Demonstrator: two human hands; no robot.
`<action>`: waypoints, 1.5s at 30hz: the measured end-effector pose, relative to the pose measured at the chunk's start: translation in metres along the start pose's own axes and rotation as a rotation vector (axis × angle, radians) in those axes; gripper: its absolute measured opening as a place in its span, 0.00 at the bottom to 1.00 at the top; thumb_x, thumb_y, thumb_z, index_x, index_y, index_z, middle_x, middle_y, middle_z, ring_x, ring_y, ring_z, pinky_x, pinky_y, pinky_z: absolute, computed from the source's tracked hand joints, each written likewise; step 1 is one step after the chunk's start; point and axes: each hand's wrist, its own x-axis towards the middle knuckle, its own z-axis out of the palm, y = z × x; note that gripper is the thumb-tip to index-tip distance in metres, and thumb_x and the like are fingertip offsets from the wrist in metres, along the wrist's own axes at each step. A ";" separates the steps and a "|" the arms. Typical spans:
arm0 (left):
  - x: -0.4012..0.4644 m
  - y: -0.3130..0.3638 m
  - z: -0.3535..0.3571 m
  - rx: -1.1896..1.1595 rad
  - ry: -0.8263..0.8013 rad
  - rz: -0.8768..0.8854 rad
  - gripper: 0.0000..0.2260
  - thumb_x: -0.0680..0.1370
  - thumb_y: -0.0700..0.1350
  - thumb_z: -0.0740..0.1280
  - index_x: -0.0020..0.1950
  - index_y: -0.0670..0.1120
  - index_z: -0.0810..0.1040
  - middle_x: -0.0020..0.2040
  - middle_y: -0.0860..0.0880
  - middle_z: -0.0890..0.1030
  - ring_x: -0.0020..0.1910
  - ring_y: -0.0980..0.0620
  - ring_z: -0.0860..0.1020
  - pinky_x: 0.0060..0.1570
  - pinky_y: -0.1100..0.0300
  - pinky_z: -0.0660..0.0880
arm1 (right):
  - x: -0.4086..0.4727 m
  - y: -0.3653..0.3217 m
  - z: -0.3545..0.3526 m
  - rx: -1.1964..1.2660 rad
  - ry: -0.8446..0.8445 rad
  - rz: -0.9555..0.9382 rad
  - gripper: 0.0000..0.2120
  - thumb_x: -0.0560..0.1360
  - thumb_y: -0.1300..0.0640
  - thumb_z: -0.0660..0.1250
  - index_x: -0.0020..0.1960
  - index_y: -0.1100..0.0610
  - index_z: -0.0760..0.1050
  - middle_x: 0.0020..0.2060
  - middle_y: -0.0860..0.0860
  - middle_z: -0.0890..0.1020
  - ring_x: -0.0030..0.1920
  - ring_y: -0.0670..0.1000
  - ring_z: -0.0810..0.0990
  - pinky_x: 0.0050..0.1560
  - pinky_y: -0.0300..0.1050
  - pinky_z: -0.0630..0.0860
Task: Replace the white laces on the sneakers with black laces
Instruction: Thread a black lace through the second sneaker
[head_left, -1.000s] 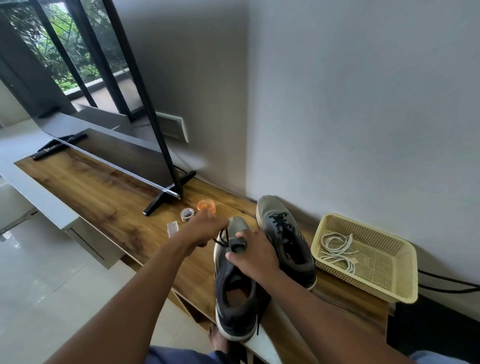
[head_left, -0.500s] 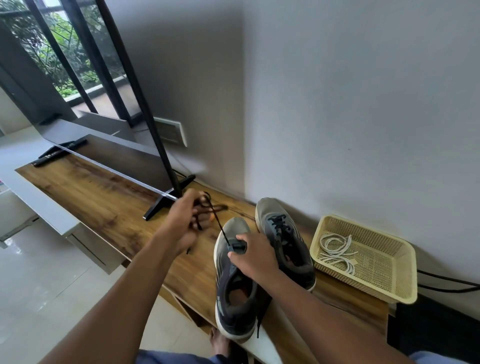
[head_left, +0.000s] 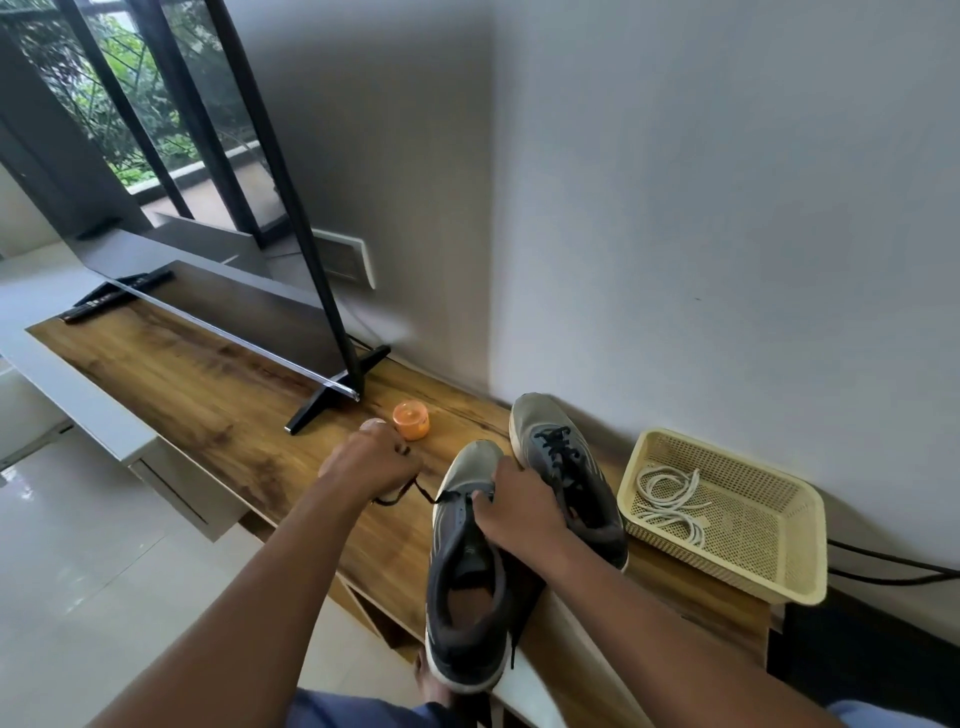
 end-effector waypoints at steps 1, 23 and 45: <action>-0.002 0.003 -0.001 0.033 -0.017 0.019 0.15 0.76 0.59 0.69 0.39 0.49 0.76 0.46 0.49 0.78 0.41 0.49 0.79 0.35 0.58 0.68 | 0.000 0.000 -0.005 -0.037 -0.006 -0.018 0.16 0.78 0.54 0.63 0.63 0.58 0.70 0.47 0.52 0.77 0.52 0.59 0.82 0.43 0.46 0.72; -0.073 0.093 -0.063 -0.862 0.538 0.308 0.10 0.80 0.46 0.59 0.51 0.49 0.80 0.40 0.48 0.81 0.40 0.50 0.77 0.40 0.54 0.70 | -0.048 -0.088 -0.191 0.921 -0.071 -0.235 0.04 0.79 0.61 0.73 0.51 0.62 0.83 0.36 0.54 0.83 0.34 0.51 0.80 0.41 0.47 0.82; -0.108 0.125 -0.075 -1.432 0.125 0.561 0.11 0.84 0.38 0.63 0.48 0.42 0.84 0.35 0.50 0.77 0.33 0.58 0.71 0.35 0.63 0.66 | -0.096 -0.100 -0.237 1.137 0.045 -0.580 0.13 0.74 0.75 0.71 0.57 0.65 0.83 0.46 0.62 0.87 0.47 0.58 0.87 0.57 0.57 0.84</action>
